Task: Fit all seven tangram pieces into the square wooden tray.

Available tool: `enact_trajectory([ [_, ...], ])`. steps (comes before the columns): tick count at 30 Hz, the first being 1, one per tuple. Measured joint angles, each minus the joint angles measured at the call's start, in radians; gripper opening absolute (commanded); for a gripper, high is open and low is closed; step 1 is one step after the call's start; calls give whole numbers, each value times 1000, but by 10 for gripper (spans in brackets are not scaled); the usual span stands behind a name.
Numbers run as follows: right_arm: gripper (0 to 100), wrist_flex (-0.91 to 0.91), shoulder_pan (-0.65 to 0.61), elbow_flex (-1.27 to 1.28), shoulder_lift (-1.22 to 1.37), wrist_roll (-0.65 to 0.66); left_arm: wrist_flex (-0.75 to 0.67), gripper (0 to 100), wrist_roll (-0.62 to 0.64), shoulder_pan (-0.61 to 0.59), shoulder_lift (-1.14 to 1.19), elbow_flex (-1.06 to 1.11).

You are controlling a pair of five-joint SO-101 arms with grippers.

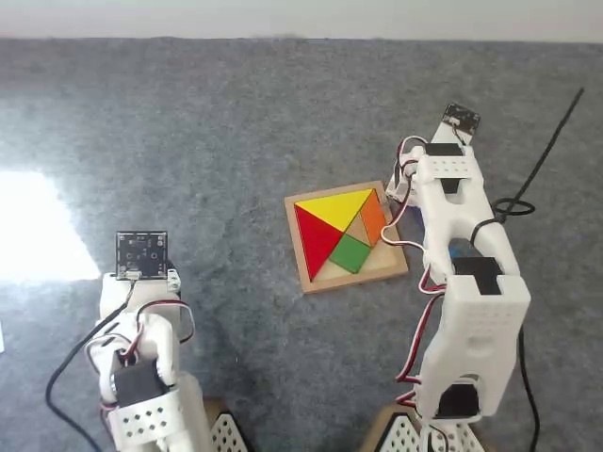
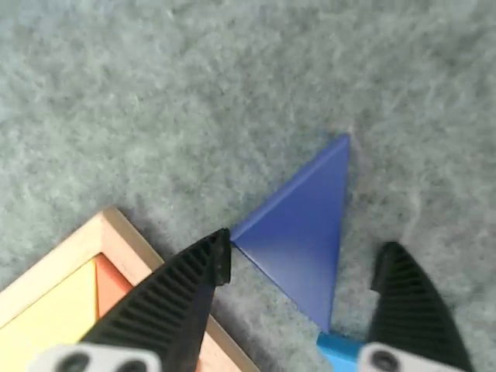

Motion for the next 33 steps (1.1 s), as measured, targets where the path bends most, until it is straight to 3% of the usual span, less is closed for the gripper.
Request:
enact_trajectory([
  [14, 190, 0, 2, 0, -3, 0, 0, 58, 0, 0, 0, 0],
  [23, 190, 126, 61, -35, -3, 0, 0, 58, 0, 0, 0, 0],
  [33, 196, 141, 115, -77, -2, -29, 0, 58, 0, 0, 0, 0],
])
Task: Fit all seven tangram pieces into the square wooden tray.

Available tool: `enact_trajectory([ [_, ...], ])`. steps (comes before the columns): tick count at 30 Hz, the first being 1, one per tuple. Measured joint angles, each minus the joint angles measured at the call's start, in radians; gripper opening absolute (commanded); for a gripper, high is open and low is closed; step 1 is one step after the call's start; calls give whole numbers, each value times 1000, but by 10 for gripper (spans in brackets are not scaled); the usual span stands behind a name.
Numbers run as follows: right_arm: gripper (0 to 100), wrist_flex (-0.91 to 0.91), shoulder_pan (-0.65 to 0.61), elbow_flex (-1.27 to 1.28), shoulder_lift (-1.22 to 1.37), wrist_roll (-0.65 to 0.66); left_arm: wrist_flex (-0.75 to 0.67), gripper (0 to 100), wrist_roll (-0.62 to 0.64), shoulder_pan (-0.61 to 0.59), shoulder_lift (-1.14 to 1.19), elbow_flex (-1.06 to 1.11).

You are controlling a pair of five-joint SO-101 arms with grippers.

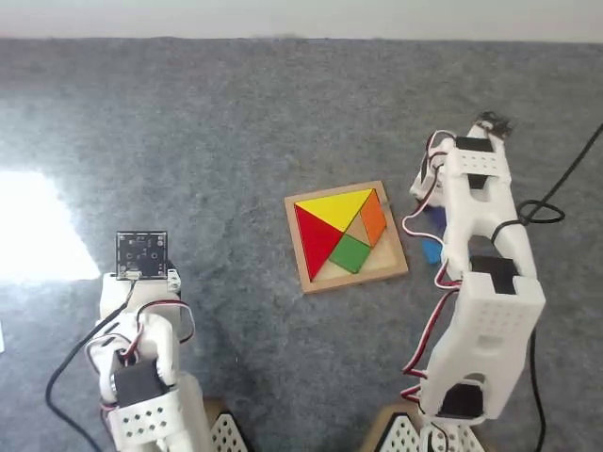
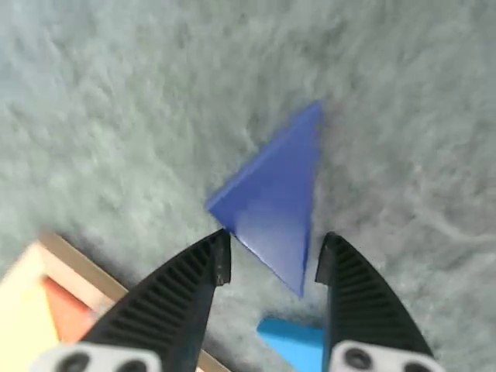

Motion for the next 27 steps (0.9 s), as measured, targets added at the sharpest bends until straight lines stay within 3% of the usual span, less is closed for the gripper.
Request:
enact_trajectory([
  [8, 371, 2, 37, -61, 0, 46, 0, 58, 0, 0, 0, 0],
  [27, 336, 34, -2, -287, 193, -26, 0, 58, 0, 0, 0, 0],
])
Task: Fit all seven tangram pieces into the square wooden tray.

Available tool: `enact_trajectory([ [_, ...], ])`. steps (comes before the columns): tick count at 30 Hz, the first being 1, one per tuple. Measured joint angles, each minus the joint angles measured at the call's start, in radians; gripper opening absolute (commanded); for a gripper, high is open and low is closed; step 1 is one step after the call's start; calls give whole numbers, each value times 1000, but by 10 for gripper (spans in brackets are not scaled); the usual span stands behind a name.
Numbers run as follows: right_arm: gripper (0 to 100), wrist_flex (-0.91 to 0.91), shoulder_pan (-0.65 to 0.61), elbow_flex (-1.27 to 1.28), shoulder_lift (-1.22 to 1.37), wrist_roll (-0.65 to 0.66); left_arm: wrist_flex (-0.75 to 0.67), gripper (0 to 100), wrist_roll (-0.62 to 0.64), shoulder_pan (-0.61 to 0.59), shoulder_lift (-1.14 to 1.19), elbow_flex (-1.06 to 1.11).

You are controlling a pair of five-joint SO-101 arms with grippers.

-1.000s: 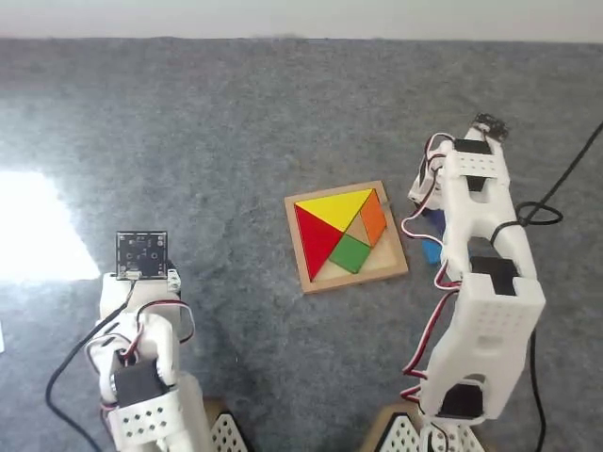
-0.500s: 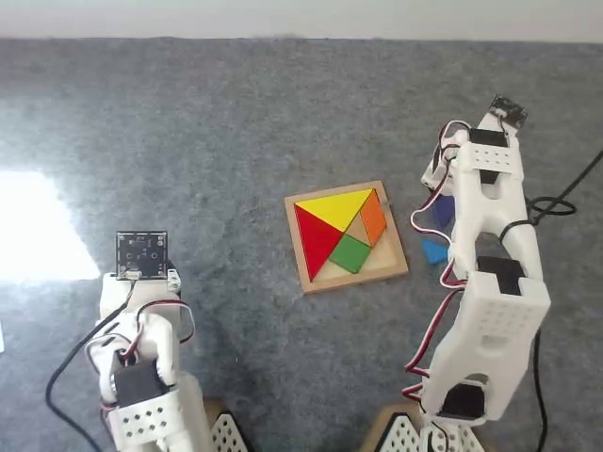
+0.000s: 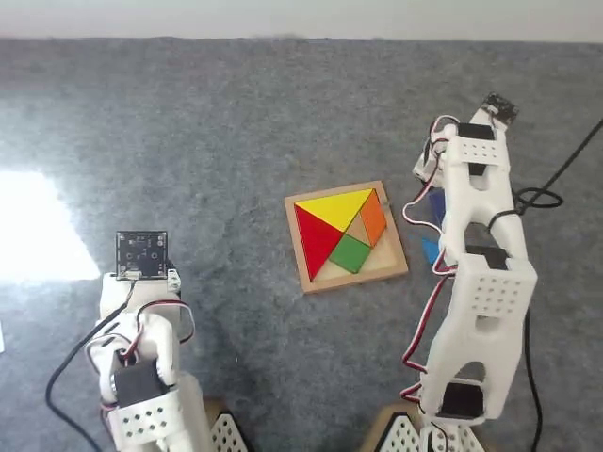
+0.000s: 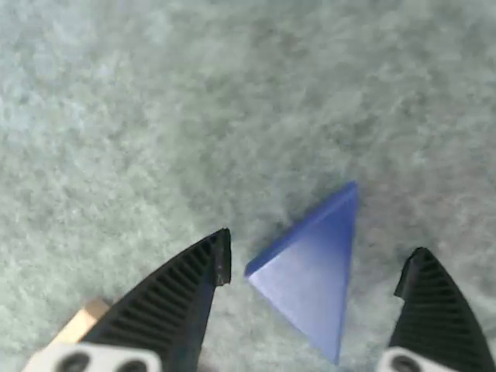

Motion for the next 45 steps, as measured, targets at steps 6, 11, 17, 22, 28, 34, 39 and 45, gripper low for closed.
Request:
enact_trajectory([
  [6, 336, 71, -52, -44, 6, 0, 0, 58, 0, 0, 0, 0],
  [11, 336, 72, -41, -44, 15, 0, 0, 58, 0, 0, 0, 0],
  [17, 336, 72, -8, -46, 44, 0, 0, 58, 0, 0, 0, 0],
  [22, 329, 66, -9, -58, 64, 0, 0, 58, 0, 0, 0, 0],
  [28, 174, 66, -3, -60, 66, 0, 0, 58, 0, 0, 0, 0],
  [34, 171, 68, 9, -60, 60, -2, 0, 58, 0, 0, 0, 0],
  [39, 170, 68, 9, -60, 60, 0, 0, 58, 0, 0, 0, 0],
  [45, 170, 94, 9, -61, 44, 0, 0, 58, 0, 0, 0, 0],
])
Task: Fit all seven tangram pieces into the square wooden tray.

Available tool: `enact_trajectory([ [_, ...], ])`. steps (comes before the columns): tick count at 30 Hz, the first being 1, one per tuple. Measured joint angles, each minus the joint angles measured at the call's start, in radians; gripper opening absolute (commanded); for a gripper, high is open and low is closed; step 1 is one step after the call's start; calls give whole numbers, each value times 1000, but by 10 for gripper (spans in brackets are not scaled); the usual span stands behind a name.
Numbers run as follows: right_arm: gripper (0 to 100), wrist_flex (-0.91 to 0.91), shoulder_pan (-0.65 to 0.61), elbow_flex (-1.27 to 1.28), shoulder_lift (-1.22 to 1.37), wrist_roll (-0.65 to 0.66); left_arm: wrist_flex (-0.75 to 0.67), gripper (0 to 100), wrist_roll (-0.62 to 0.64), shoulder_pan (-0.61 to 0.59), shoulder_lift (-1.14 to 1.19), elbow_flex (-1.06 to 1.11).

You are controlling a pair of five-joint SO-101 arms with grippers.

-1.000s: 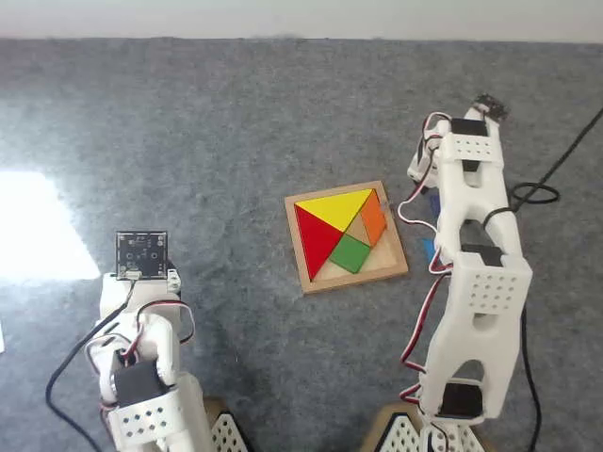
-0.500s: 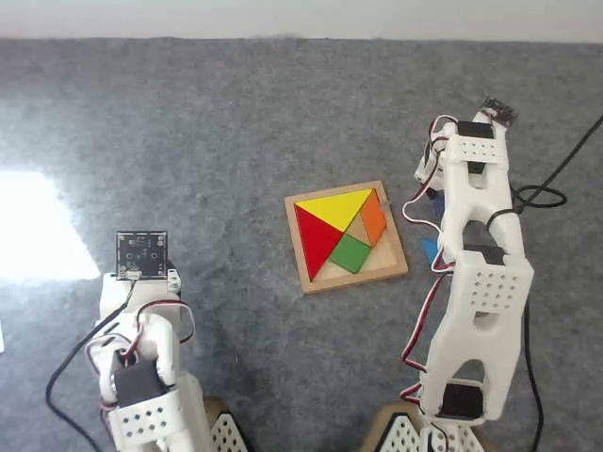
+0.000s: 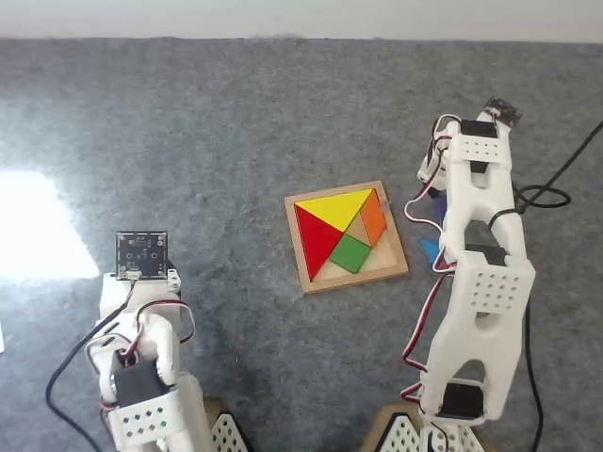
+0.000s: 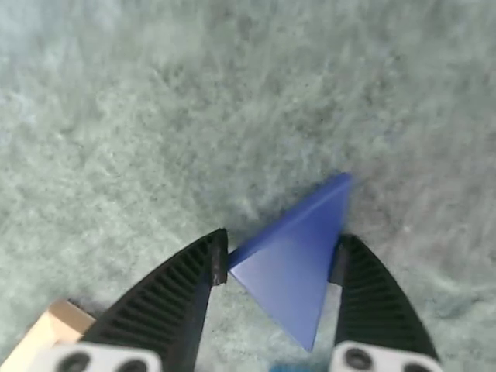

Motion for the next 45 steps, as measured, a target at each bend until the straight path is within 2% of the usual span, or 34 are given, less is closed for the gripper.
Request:
enact_trajectory([
  [6, 166, 58, -14, 2, -78, 25, 0, 58, 0, 0, 0, 0],
  [9, 166, 104, -17, 2, -152, 114, 0, 58, 0, 0, 0, 0],
  [12, 166, 167, -71, 2, -241, 249, 0, 58, 0, 0, 0, 0],
  [18, 166, 322, -264, 2, -367, 641, 0, 58, 0, 0, 0, 0],
  [24, 165, 471, -422, 23, -388, 1145, 0, 58, 0, 0, 0, 0],
  [32, 165, 473, -462, 218, -390, 1599, 0, 59, 0, 0, 0, 0],
  [40, 165, 473, -471, 227, -390, 1901, 0, 59, 0, 0, 0, 0],
  [45, 165, 473, -451, 232, -390, 2185, 0, 59, 0, 0, 0, 0],
])
